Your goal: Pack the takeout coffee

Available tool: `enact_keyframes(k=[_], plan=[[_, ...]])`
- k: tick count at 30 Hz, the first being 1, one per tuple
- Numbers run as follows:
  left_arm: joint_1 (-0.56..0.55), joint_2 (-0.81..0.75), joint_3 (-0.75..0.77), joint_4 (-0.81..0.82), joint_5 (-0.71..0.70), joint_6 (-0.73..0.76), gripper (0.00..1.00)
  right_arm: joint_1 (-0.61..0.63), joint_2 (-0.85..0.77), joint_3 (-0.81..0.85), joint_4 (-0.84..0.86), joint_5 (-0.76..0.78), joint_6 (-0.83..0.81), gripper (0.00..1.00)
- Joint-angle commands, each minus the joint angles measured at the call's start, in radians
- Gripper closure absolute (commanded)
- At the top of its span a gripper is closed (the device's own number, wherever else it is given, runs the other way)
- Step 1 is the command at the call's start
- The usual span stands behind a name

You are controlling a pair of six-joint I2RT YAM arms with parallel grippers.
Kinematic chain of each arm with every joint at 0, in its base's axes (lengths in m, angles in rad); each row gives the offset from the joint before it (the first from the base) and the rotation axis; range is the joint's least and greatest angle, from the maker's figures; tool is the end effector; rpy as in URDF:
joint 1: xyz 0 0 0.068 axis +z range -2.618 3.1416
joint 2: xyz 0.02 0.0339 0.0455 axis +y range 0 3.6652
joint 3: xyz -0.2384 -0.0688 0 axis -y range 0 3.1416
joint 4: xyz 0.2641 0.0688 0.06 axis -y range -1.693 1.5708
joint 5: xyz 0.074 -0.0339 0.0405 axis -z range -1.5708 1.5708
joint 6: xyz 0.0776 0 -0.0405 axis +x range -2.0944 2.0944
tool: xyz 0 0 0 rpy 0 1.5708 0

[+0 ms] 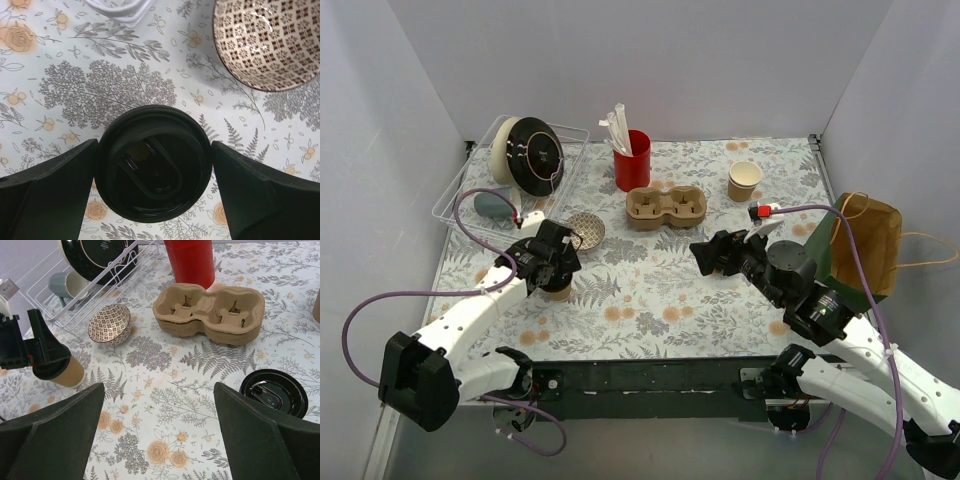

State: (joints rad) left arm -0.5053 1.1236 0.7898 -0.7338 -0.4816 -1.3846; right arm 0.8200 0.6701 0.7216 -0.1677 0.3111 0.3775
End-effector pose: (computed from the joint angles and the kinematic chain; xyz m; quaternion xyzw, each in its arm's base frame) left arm 0.2405 -0.0920 0.1735 -0.4541 0.8259 -0.0606 0.3288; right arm 0.1816 0.1598 0.3179 -0.0615 0.7426 0.2746 0.6078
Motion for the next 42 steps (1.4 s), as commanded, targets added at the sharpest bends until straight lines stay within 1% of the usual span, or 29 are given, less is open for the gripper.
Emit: enact_keyframes(k=[1, 3, 6, 14, 17, 21, 23, 25, 29, 31, 36, 42], plan=[[0.074, -0.008, -0.006, 0.005, -0.054, -0.005, 0.14, 0.001, -0.015, 0.006, 0.013, 0.000, -0.009, 0.02], [0.124, -0.030, -0.023, 0.028, -0.038, -0.004, 0.13, 0.001, -0.018, 0.006, 0.013, 0.000, -0.011, 0.02], [0.163, -0.039, -0.032, 0.036, -0.031, -0.002, 0.12, 0.001, -0.018, 0.007, 0.013, -0.001, -0.011, 0.02], [0.174, -0.016, -0.017, -0.030, -0.090, -0.070, 0.02, 0.001, -0.043, -0.002, 0.011, 0.000, -0.014, 0.02], [0.172, -0.016, -0.001, -0.053, -0.118, -0.100, 0.02, 0.001, -0.052, -0.004, 0.007, 0.005, -0.017, 0.02], [0.174, -0.050, 0.052, -0.087, -0.091, -0.113, 0.02, 0.001, -0.052, 0.002, 0.001, 0.005, -0.023, 0.02], [0.175, -0.065, 0.104, -0.110, -0.066, -0.117, 0.02, 0.001, -0.044, 0.007, -0.003, 0.003, -0.023, 0.02], [0.174, -0.087, 0.147, -0.122, -0.064, -0.116, 0.02, 0.001, -0.043, 0.012, -0.006, 0.000, -0.025, 0.01], [0.174, -0.096, 0.181, -0.151, -0.084, -0.119, 0.02, 0.001, -0.029, 0.030, -0.039, 0.017, -0.020, 0.01], [0.175, -0.094, 0.167, -0.144, -0.081, -0.117, 0.02, 0.001, -0.029, 0.033, -0.047, 0.016, -0.015, 0.01], [0.175, -0.081, 0.057, -0.092, -0.029, -0.157, 0.02, 0.001, -0.056, 0.032, -0.047, 0.006, -0.012, 0.02], [0.195, -0.059, 0.006, -0.049, -0.003, -0.189, 0.02, 0.002, -0.070, 0.036, -0.059, 0.020, -0.017, 0.01]])
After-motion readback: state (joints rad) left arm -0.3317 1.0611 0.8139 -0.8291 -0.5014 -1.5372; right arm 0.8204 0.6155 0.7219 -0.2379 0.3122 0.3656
